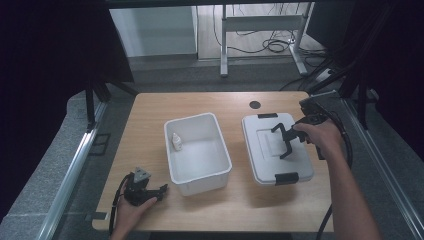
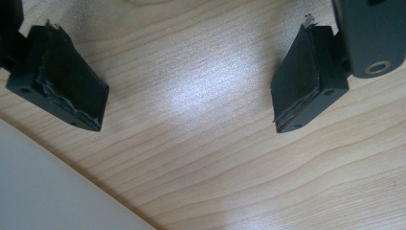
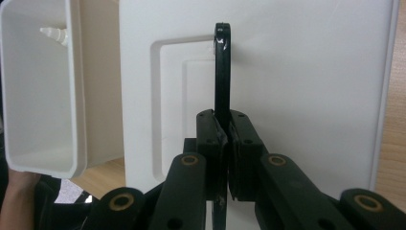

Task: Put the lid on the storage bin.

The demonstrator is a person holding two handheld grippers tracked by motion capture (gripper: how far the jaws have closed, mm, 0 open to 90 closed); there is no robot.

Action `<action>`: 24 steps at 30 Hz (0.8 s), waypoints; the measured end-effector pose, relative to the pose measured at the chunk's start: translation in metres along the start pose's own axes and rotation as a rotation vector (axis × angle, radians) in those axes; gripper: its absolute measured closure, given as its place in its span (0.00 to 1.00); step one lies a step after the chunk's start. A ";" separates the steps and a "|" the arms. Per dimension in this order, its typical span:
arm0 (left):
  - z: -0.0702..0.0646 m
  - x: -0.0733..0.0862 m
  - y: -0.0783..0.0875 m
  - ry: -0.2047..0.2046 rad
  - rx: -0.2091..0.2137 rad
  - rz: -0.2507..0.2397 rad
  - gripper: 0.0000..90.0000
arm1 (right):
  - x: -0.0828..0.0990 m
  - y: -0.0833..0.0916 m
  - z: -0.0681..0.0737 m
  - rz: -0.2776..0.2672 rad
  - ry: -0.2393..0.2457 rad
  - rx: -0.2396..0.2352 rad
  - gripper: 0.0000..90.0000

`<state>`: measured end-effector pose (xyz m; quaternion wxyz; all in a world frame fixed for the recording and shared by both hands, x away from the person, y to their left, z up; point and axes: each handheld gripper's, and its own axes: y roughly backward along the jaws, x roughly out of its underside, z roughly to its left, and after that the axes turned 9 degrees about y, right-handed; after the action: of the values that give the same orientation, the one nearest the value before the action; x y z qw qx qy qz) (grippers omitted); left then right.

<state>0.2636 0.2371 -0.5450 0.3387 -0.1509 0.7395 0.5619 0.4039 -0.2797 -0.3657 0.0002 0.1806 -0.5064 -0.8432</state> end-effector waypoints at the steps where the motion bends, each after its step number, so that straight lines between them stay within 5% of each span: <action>1: 0.000 0.000 0.000 0.000 0.001 0.000 0.14 | 0.000 0.002 0.002 0.002 0.000 0.000 0.95; 16: 0.000 0.000 0.000 0.000 0.002 0.002 0.14 | -0.006 0.026 0.026 -0.035 0.026 -0.011 0.95; 24: 0.000 0.000 0.000 0.000 0.002 0.003 0.14 | -0.015 0.030 0.058 -0.031 0.074 -0.031 0.95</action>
<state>0.2637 0.2372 -0.5449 0.3382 -0.1495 0.7401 0.5617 0.3951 -0.2415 -0.3112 0.0088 0.2196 -0.4901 -0.8435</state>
